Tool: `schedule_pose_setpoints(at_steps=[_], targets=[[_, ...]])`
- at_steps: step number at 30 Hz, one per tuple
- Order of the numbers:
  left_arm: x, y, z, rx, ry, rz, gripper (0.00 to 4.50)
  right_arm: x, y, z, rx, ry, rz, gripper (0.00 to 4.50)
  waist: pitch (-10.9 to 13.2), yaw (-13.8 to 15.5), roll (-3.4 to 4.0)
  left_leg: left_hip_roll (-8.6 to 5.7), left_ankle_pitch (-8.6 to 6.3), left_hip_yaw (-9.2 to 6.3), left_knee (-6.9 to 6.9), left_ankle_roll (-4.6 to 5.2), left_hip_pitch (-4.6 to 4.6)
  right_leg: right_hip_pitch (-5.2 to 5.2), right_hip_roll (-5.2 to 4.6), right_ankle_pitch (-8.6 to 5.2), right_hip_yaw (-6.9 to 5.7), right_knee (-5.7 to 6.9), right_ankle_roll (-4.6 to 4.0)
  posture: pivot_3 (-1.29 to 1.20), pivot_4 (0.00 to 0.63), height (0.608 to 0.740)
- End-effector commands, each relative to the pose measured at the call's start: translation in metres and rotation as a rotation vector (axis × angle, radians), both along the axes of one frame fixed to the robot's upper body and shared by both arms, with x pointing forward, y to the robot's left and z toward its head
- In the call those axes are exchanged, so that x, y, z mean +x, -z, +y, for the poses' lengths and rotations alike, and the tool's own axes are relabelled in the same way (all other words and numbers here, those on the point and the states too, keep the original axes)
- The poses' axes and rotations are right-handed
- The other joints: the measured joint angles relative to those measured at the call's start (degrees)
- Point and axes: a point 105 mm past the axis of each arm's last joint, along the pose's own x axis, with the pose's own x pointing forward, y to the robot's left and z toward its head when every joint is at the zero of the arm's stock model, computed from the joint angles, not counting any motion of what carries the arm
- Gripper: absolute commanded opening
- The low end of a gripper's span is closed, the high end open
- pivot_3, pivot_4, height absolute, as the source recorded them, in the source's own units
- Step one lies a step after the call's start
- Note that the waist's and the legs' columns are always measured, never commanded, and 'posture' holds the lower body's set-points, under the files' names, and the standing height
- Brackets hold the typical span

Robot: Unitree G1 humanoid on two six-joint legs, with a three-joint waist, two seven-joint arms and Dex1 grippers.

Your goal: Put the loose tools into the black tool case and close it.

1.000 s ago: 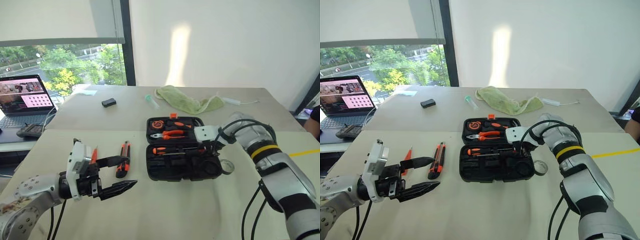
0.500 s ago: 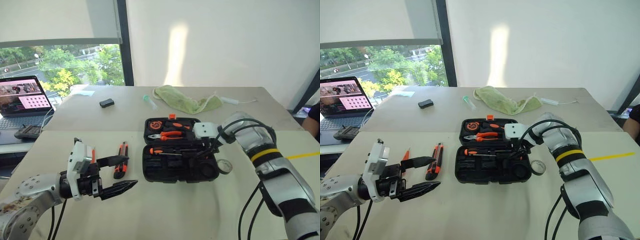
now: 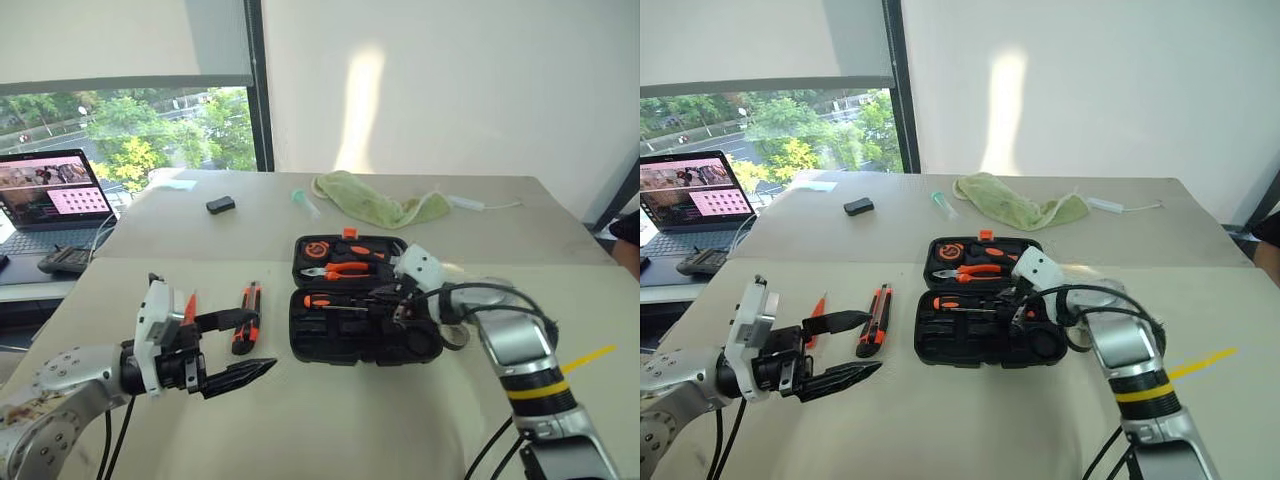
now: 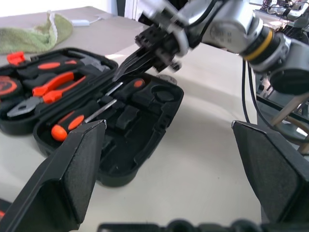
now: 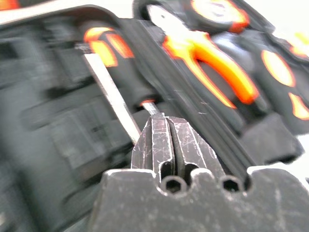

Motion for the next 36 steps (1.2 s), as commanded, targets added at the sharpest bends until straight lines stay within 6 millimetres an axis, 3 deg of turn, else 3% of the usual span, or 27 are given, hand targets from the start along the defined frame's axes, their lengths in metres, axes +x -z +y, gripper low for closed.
schedule_pose_setpoints(at_steps=[1,3,6,12,18,22,28,36], targets=[[0.004,-0.005,-0.001,0.005,0.005,-0.024,4.50,-0.007,0.024,0.003,-0.069,0.030,0.041,0.08,0.0,0.0,0.00,-0.02,0.01,0.01,0.00,0.02,0.00,0.00,0.02,0.00,0.00,-0.01,0.00,0.00,0.150,0.740],[0.005,-0.004,-0.001,0.005,0.003,-0.026,4.50,-0.014,0.050,0.006,-0.139,-0.003,0.099,0.08,-0.1,0.0,-0.07,0.00,0.00,0.01,0.00,0.05,0.09,0.12,0.09,-0.01,-0.01,-0.06,0.01,0.00,0.150,0.740],[0.009,-0.003,0.000,0.004,-0.015,-0.024,4.50,-0.021,0.074,0.011,-0.225,-0.067,0.130,0.08,-0.2,-0.1,-0.17,0.02,-0.08,0.02,-0.04,0.15,0.45,0.47,0.15,-0.08,-0.02,-0.11,0.07,0.00,0.150,0.740],[0.011,0.008,0.003,0.006,-0.065,-0.007,4.50,-0.029,0.098,-0.004,-0.541,-0.199,0.048,0.08,-0.7,0.0,-0.56,0.07,-0.59,-0.04,-0.11,0.55,1.49,1.22,0.12,-0.56,-0.06,-0.08,0.05,0.00,0.150,0.740],[0.013,0.013,0.003,0.000,-0.089,-0.005,4.50,-0.044,0.118,-0.006,-0.721,-0.343,0.005,0.08,-1.6,0.9,-1.19,0.10,-0.67,-0.14,-0.10,0.02,1.63,1.34,0.09,-0.91,-0.15,-0.05,-0.16,0.00,0.150,0.740],[0.014,0.015,0.006,0.000,-0.108,-0.005,4.50,-0.041,0.109,-0.011,-0.711,-0.308,-0.036,0.08,-2.2,1.1,-1.38,0.08,-0.83,-0.17,-0.10,-0.05,1.64,1.36,-0.01,-1.06,-0.13,-0.11,-0.35,0.00,0.150,0.740],[0.017,0.016,0.004,-0.003,-0.111,-0.012,4.50,-0.053,0.105,-0.006,-0.711,-0.361,-0.128,0.08,-2.3,1.9,-1.35,0.06,-0.96,-0.29,-0.10,0.08,1.64,1.40,-0.17,-1.31,-0.14,-0.08,-0.37,0.00,0.150,0.740],[0.021,0.010,-0.008,-0.009,-0.095,-0.025,4.50,-0.028,0.074,0.007,-0.635,-0.236,-0.358,0.08,-2.4,0.9,-1.37,0.13,-1.06,-0.32,-0.13,0.00,1.61,1.47,-0.11,-1.38,-0.01,-0.03,-0.26,0.00,0.150,0.740]])
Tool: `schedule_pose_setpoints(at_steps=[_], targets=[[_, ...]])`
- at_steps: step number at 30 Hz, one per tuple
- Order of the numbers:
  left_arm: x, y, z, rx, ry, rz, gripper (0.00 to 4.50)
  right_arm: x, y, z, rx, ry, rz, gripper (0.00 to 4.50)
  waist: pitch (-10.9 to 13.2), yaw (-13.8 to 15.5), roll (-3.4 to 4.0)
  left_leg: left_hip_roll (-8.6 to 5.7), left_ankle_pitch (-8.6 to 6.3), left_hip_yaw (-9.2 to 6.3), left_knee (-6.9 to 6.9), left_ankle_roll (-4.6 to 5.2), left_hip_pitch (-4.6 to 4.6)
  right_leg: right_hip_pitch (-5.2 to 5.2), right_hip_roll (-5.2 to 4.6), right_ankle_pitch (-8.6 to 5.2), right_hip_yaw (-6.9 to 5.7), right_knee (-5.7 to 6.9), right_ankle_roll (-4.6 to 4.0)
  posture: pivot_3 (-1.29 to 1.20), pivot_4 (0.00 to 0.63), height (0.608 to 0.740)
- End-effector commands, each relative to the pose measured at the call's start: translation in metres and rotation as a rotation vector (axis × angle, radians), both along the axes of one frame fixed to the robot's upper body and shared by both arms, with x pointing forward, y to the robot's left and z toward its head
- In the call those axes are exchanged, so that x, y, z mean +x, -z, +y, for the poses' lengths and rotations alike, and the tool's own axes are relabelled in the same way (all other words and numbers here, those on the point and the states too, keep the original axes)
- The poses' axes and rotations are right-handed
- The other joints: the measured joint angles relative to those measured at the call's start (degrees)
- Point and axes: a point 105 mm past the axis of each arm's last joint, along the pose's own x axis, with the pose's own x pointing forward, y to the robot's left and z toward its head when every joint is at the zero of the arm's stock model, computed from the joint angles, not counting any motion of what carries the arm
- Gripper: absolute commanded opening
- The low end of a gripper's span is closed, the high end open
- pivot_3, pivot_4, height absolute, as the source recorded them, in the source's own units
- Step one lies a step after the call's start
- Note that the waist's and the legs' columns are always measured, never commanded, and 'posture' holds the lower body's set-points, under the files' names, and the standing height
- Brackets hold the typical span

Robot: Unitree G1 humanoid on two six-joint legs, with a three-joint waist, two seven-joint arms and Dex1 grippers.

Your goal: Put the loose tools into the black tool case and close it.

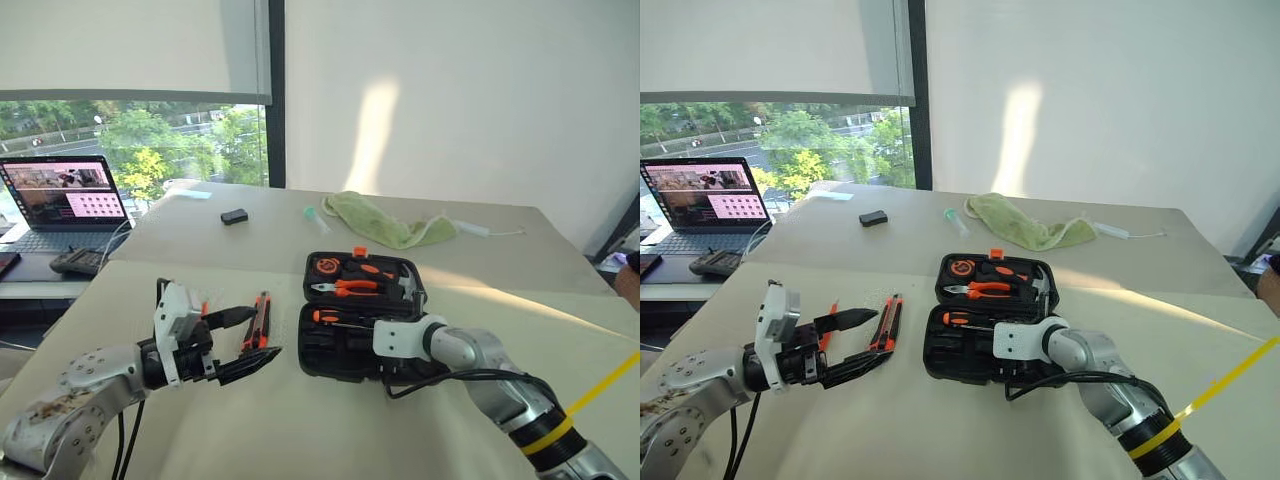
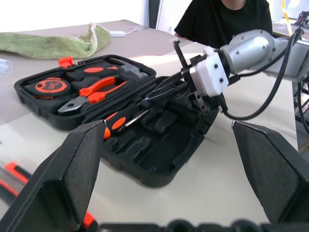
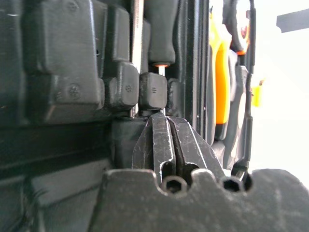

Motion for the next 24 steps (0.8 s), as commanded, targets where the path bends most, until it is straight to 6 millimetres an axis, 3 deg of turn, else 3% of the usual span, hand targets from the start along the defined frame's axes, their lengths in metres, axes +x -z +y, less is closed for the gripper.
schedule_pose_setpoints(at_steps=[1,5,7,9,14,19,22,24], targets=[[0.000,-0.011,-0.008,-0.003,0.018,-0.041,4.50,-0.002,0.017,0.004,0.041,0.010,0.026,0.08,0.0,-0.3,0.00,0.02,0.01,0.00,0.00,-0.02,-0.01,0.02,0.03,0.00,0.01,0.00,0.00,0.00,0.150,0.740],[0.007,-0.016,-0.005,-0.029,-0.032,-0.037,4.50,0.000,-0.010,0.015,0.248,-0.004,-0.012,0.08,0.1,-1.0,0.12,0.13,-0.02,0.02,0.00,0.04,-0.02,-0.01,0.11,0.01,0.04,0.01,-0.01,0.00,0.150,0.740],[0.025,-0.020,0.009,-0.043,-0.203,-0.059,4.50,-0.014,-0.042,0.031,0.621,-0.039,0.140,0.08,0.3,-1.0,0.24,0.20,-0.11,0.02,0.01,0.21,-0.02,-0.02,0.18,0.01,0.05,0.01,-0.02,0.00,0.150,0.740],[0.045,-0.017,0.028,-0.005,-0.407,-0.060,4.50,-0.029,-0.078,0.035,0.900,-0.111,0.238,0.08,0.9,-0.8,0.96,0.25,-0.10,0.02,-0.01,0.22,-0.15,-0.15,0.20,0.10,0.09,0.05,0.05,0.00,0.150,0.740],[0.070,0.000,0.078,0.068,-0.869,0.068,4.50,-0.072,-0.111,0.034,0.957,-0.346,0.413,1.57,1.2,-0.5,1.30,0.72,-0.12,-0.01,0.01,0.02,-0.45,-0.38,0.86,0.34,0.02,0.02,-0.19,0.00,0.150,0.740],[0.067,0.020,0.097,0.146,-1.006,0.209,4.50,-0.094,-0.141,0.025,0.943,-0.470,0.485,3.27,1.3,-0.3,1.19,0.78,-0.18,0.00,0.03,0.03,-0.54,-0.44,0.90,0.34,0.00,-0.02,-0.18,0.00,0.150,0.740],[0.065,0.044,0.118,0.210,-1.096,0.325,4.50,-0.099,-0.140,0.021,0.880,-0.470,0.510,4.28,1.3,-0.2,1.20,0.79,-0.21,0.00,0.02,-0.01,-0.52,-0.44,0.88,0.33,0.03,-0.01,-0.20,0.00,0.150,0.740],[0.064,0.058,0.126,0.236,-1.117,0.392,4.50,-0.101,-0.136,0.019,0.852,-0.460,0.521,4.47,1.3,-0.2,1.18,0.80,-0.20,0.00,0.02,-0.03,-0.52,-0.45,0.89,0.32,0.03,-0.01,-0.22,0.00,0.150,0.740]])
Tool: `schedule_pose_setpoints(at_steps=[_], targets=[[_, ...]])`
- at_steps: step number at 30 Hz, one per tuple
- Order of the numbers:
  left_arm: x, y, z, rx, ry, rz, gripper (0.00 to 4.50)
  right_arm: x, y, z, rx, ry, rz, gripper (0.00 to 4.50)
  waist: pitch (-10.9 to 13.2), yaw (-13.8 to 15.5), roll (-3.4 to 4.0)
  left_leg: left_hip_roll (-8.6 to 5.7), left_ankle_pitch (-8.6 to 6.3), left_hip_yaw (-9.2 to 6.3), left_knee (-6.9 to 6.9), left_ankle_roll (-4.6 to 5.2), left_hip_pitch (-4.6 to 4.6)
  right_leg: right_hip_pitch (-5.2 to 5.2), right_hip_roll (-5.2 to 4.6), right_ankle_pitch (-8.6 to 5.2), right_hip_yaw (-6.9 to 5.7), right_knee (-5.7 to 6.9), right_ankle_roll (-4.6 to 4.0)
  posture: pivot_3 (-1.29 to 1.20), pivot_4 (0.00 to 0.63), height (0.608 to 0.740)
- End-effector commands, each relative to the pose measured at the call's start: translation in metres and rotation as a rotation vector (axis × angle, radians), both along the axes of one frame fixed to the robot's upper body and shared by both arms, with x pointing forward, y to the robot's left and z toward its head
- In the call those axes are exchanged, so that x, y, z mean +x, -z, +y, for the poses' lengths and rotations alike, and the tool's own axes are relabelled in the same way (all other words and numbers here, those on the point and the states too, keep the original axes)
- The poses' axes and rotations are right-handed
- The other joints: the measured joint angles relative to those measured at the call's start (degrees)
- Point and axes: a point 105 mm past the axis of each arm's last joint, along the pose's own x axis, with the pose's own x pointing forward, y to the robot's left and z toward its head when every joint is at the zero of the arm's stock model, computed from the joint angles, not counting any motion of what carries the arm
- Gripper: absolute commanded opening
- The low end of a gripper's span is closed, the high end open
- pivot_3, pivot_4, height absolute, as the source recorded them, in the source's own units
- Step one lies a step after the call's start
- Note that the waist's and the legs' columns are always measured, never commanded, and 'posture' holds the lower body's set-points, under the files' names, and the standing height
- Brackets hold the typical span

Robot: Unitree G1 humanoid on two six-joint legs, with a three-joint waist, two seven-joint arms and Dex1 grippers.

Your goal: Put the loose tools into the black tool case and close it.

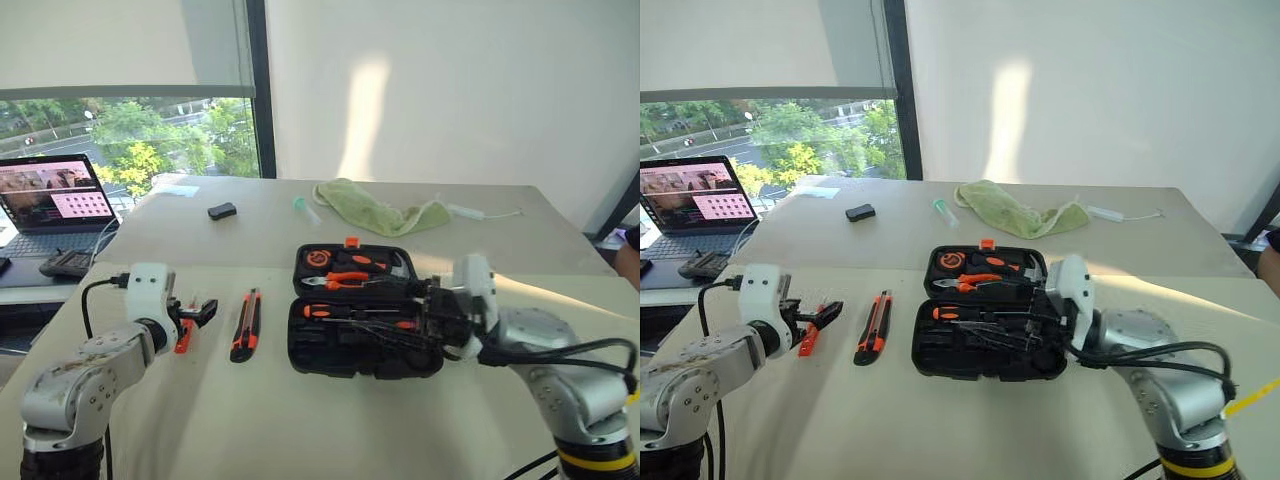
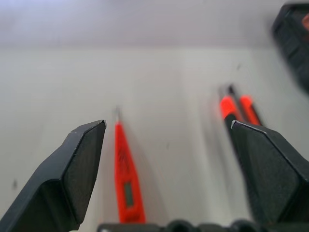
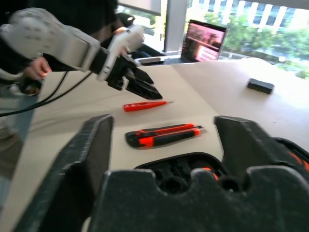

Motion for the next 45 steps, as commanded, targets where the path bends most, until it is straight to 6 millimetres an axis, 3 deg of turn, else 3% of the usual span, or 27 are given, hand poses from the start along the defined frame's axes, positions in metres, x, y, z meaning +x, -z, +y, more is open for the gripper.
schedule_pose_setpoints(at_steps=[1,3,6,14,16,19,26,30,33,38,42,45], targets=[[-0.002,0.017,0.021,-0.002,-0.080,0.094,4.50,-0.009,-0.002,-0.002,-0.027,-0.029,-0.019,4.47,0.0,0.0,-0.01,0.00,0.00,0.00,0.00,0.00,-0.01,-0.01,-0.01,0.00,0.01,0.00,-0.01,0.00,0.150,0.740],[-0.001,0.026,0.027,-0.006,-0.100,0.121,4.50,-0.011,0.002,-0.004,-0.053,-0.029,-0.015,4.47,0.0,0.0,-0.01,0.00,0.00,0.01,0.01,-0.01,-0.05,-0.04,-0.05,0.00,0.02,0.00,-0.01,0.00,0.150,0.740],[0.000,0.033,0.022,-0.042,-0.051,0.140,3.79,-0.012,0.005,-0.004,-0.060,-0.012,-0.025,4.50,0.0,0.1,0.04,0.00,0.00,0.01,0.00,-0.01,-0.02,-0.03,-0.49,0.00,0.03,0.01,-0.02,0.00,0.150,0.740],[-0.003,0.034,0.022,-0.079,0.005,0.122,0.87,-0.010,0.015,-0.012,-0.110,0.093,-0.082,4.50,0.0,0.8,0.10,-0.02,-0.04,0.02,0.00,-0.12,-0.05,-0.06,-0.75,0.02,-0.02,0.00,-0.06,0.00,0.150,0.740],[-0.001,0.029,0.023,-0.100,0.015,0.087,0.44,-0.010,0.018,-0.013,-0.117,0.120,-0.101,4.50,0.0,0.9,0.10,-0.02,-0.17,0.02,0.00,-0.33,-0.11,-0.09,-0.77,0.02,-0.03,-0.03,-0.06,0.00,0.150,0.740],[0.007,0.014,0.018,-0.147,0.063,-0.007,0.45,-0.010,0.019,-0.012,-0.109,0.150,-0.107,4.50,0.0,1.0,0.10,-0.02,-0.12,0.03,0.01,-0.40,-0.27,-0.25,-0.76,0.02,-0.04,-0.02,-0.06,0.00,0.150,0.740],[0.017,-0.038,-0.013,-0.445,0.292,-0.204,0.45,-0.008,0.023,-0.014,-0.113,0.198,-0.116,4.50,0.1,1.3,-0.07,-0.01,0.19,0.03,0.09,-0.32,-0.65,-0.62,-0.68,0.05,-0.06,0.06,-0.10,0.00,0.150,0.740],[0.013,-0.059,-0.070,-0.346,0.671,-0.172,0.45,-0.007,0.020,-0.017,-0.098,0.249,-0.130,4.50,0.1,1.3,-0.07,-0.04,0.33,0.10,0.09,-0.53,-0.70,-0.65,-0.39,0.06,-0.11,0.04,-0.10,0.00,0.150,0.740],[0.010,-0.056,-0.104,-0.177,0.893,-0.153,0.45,-0.012,0.019,-0.021,-0.046,0.258,-0.095,4.50,0.1,1.6,-0.08,-0.09,0.33,0.21,0.10,-0.51,-0.67,-0.58,0.05,0.05,-0.18,-0.02,-0.10,0.00,0.150,0.740],[0.012,-0.031,-0.157,0.203,1.279,-0.134,0.45,-0.036,0.025,-0.041,-0.060,0.246,0.047,4.50,0.1,1.7,-0.08,-0.08,0.20,0.43,0.13,-0.26,-0.67,-0.58,0.09,0.05,-0.07,-0.06,-0.10,0.00,0.150,0.740],[0.023,-0.028,-0.183,0.258,1.365,-0.133,0.45,-0.048,0.029,-0.059,-0.139,0.286,0.057,4.50,0.1,1.6,-0.11,-0.04,-0.10,0.49,0.32,0.27,-0.70,-0.55,0.17,0.07,-0.04,-0.04,-0.06,0.00,0.150,0.740],[0.020,-0.018,-0.205,0.323,1.468,-0.099,0.45,-0.062,0.034,-0.077,-0.206,0.334,0.076,4.50,0.1,1.5,-0.13,0.02,-0.12,0.52,0.42,0.31,-0.67,-0.54,0.30,0.10,0.05,-0.02,0.04,0.00,0.150,0.740]])
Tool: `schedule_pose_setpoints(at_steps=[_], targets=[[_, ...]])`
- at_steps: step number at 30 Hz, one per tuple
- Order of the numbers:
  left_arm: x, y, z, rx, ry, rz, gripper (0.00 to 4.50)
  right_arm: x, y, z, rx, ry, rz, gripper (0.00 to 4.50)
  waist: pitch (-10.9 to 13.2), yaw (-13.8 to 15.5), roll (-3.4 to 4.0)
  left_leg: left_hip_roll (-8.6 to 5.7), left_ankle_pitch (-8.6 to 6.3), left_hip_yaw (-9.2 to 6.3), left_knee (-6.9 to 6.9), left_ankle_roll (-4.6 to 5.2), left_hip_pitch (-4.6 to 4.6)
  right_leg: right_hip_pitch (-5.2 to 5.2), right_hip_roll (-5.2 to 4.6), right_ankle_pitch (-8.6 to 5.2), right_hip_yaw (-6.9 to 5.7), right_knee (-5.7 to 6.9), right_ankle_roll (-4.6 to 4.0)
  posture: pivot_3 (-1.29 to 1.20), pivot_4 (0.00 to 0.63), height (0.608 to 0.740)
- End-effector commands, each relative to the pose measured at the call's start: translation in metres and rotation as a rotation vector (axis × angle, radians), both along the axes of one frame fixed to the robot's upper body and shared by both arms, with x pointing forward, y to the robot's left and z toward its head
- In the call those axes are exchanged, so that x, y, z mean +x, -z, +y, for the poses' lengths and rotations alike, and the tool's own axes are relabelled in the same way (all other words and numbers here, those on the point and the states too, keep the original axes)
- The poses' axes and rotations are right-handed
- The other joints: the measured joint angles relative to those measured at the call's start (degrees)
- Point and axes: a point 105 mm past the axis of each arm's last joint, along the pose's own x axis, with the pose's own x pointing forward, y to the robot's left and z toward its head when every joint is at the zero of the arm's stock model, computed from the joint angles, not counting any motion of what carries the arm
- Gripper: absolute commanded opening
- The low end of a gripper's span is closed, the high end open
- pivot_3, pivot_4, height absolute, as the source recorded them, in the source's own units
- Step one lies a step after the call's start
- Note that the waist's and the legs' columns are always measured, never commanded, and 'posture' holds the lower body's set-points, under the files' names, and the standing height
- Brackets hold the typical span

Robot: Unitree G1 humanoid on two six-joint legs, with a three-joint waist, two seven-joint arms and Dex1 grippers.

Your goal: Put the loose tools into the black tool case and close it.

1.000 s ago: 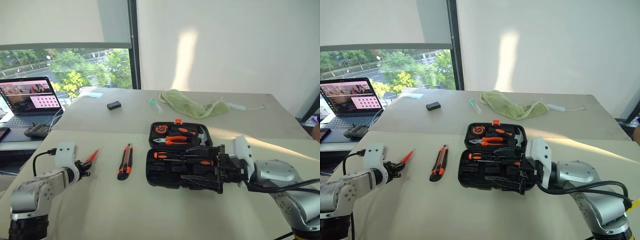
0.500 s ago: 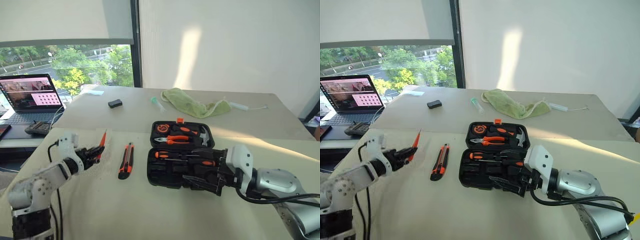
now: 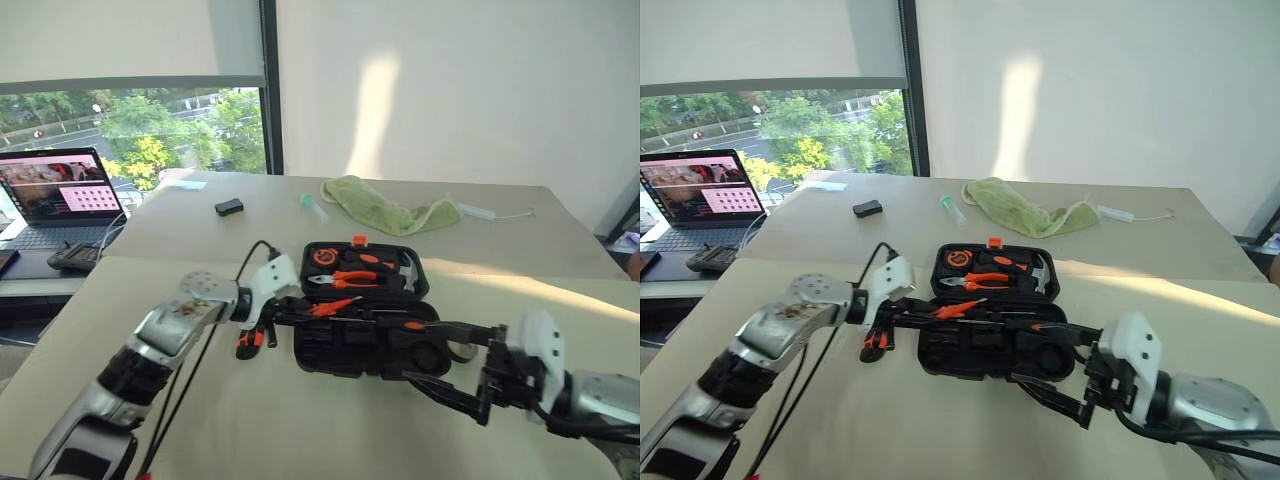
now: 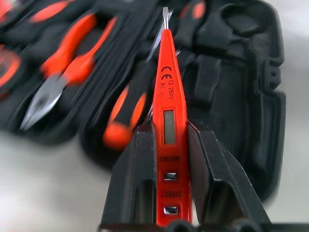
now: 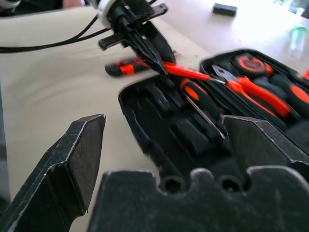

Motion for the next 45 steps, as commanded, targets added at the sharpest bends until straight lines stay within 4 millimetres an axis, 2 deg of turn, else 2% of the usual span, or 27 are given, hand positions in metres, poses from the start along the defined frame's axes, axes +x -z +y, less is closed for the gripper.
schedule_pose_setpoints(at_steps=[1,4,9,20,25,36,45], targets=[[-0.003,0.005,-0.025,0.089,0.120,-0.040,0.45,-0.018,-0.008,-0.017,-0.076,0.039,-0.038,4.50,0.0,0.3,0.01,-0.02,-0.01,-0.04,0.05,0.03,-0.02,0.04,0.00,-0.04,-0.05,0.03,0.08,0.00,0.150,0.740],[0.000,0.013,-0.029,0.128,0.122,-0.059,0.45,-0.025,-0.008,-0.025,-0.086,0.088,-0.031,4.50,0.0,0.2,0.03,-0.03,-0.05,-0.02,0.16,0.10,-0.02,0.09,-0.02,-0.02,0.00,0.04,0.15,0.00,0.150,0.740],[0.006,0.021,-0.021,0.185,0.114,-0.068,0.45,-0.030,-0.007,-0.025,-0.083,0.114,-0.029,4.50,0.0,-0.1,0.02,0.01,-0.08,-0.02,0.30,0.14,0.05,0.17,-0.02,-0.01,0.06,0.05,0.21,0.00,0.150,0.740],[0.021,0.016,-0.008,0.225,0.078,-0.091,0.45,-0.021,-0.005,-0.025,-0.083,0.124,-0.035,4.50,0.0,0.0,0.02,0.07,-0.13,-0.08,0.57,0.22,0.25,0.51,-0.04,-0.01,0.03,0.04,0.25,0.00,0.150,0.740],[0.020,0.017,-0.004,0.263,0.120,-0.099,0.45,-0.019,-0.005,-0.025,-0.084,0.123,-0.039,4.50,0.0,0.2,0.02,0.06,-0.15,-0.08,0.60,0.26,0.21,0.50,-0.06,-0.02,0.02,0.04,0.27,0.00,0.150,0.740],[0.024,0.016,-0.018,0.268,0.192,-0.137,0.45,-0.022,-0.005,-0.025,-0.084,0.121,-0.046,4.50,0.0,0.4,0.02,0.04,-0.17,-0.07,0.68,0.30,0.20,0.52,-0.06,-0.02,0.02,0.05,0.27,0.00,0.150,0.740],[0.025,0.021,-0.020,0.288,0.228,-0.151,0.45,-0.024,-0.005,-0.025,-0.082,0.127,-0.053,4.50,0.0,0.4,0.03,0.04,-0.20,-0.07,0.79,0.35,0.19,0.57,-0.08,0.01,0.02,0.06,0.31,0.00,0.150,0.740]])
